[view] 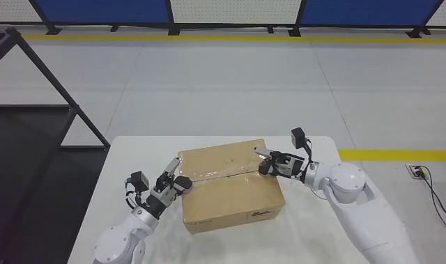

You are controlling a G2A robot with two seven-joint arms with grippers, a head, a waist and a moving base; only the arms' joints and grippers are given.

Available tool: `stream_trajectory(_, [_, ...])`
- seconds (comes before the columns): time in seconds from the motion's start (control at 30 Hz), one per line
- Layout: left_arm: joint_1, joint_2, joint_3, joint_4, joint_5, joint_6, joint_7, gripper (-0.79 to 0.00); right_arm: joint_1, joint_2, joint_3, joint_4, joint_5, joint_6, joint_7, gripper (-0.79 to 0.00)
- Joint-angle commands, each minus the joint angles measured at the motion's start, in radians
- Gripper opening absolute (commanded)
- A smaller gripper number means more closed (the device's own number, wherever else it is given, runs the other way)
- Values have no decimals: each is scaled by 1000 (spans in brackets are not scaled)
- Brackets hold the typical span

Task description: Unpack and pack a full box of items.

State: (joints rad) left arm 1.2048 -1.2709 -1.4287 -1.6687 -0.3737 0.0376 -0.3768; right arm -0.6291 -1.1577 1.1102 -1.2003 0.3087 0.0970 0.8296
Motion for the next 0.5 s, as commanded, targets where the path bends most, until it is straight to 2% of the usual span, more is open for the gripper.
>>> stream_trajectory(0.0, [-1,0,0,0,1,1,-2,0,0,0,1,1,-4,2,-1,-693])
stream_trajectory(0.07, [-1,1,0,0,1,1,-2,0,-2,1,5,2,-6,3,-2,-782])
stream_trajectory(0.47, [-2,1,5,-2,3,2,1,0,-44,14,39,-42,-37,9,5,-785])
